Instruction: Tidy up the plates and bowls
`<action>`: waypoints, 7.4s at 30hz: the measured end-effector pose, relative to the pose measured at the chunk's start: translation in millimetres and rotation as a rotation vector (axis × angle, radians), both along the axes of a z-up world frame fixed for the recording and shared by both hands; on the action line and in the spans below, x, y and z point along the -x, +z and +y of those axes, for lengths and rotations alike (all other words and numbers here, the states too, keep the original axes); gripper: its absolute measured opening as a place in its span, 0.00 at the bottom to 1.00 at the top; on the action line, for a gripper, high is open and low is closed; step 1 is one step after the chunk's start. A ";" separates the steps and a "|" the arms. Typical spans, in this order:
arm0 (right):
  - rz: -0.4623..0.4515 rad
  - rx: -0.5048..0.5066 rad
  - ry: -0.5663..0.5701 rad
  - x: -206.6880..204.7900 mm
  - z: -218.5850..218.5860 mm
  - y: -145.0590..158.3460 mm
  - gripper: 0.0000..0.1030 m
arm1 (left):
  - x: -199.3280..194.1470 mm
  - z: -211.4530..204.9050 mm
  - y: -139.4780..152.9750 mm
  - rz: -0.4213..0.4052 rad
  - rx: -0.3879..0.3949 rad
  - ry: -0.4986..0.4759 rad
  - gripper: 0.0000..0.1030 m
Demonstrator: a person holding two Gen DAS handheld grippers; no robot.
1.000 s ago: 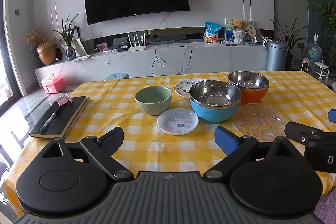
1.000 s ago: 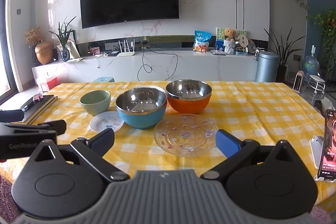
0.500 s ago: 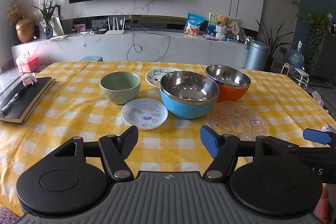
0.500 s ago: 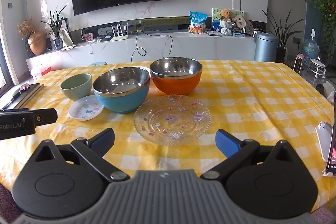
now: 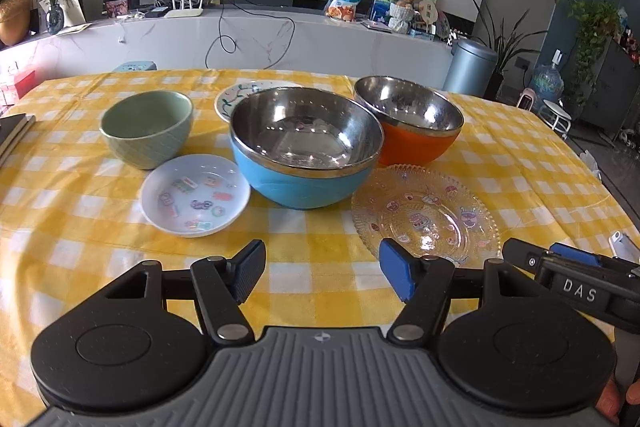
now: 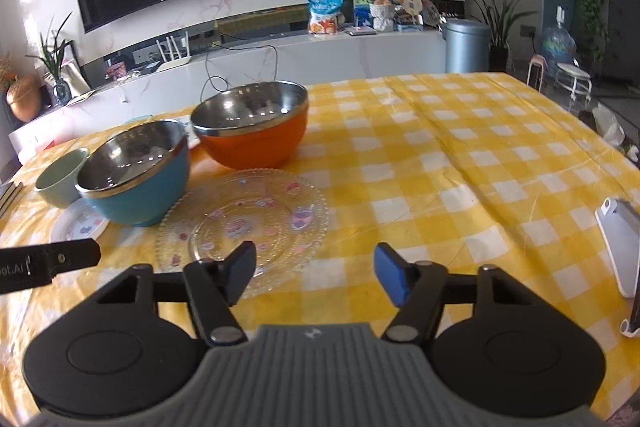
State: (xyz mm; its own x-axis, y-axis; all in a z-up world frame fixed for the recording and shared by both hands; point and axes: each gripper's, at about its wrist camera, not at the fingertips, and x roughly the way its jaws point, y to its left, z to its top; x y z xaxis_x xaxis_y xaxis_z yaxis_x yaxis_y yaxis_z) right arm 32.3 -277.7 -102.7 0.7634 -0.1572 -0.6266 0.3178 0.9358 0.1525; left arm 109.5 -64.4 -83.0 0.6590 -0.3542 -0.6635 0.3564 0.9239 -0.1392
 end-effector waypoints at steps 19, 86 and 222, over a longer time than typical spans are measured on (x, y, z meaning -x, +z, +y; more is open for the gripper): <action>0.035 -0.145 -0.030 -50.8 -28.1 -28.3 0.23 | -41.2 -22.8 -24.1 0.095 0.117 0.002 0.42; 0.133 -0.252 0.265 -20.0 147.5 -13.6 0.07 | 22.1 174.3 -22.0 0.147 0.216 0.289 0.17; 0.432 -0.359 0.445 -360.6 50.1 85.7 0.09 | -281.3 74.1 71.2 0.442 -0.069 0.071 0.22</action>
State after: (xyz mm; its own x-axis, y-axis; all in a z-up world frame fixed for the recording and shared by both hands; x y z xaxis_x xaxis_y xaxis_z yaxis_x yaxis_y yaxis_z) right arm 392.9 -227.6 -17.1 0.3794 0.3838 -0.8419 0.0194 0.9064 0.4220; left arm 390.8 9.7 -11.8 0.3284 -0.2633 -0.9071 0.2120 0.9564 -0.2009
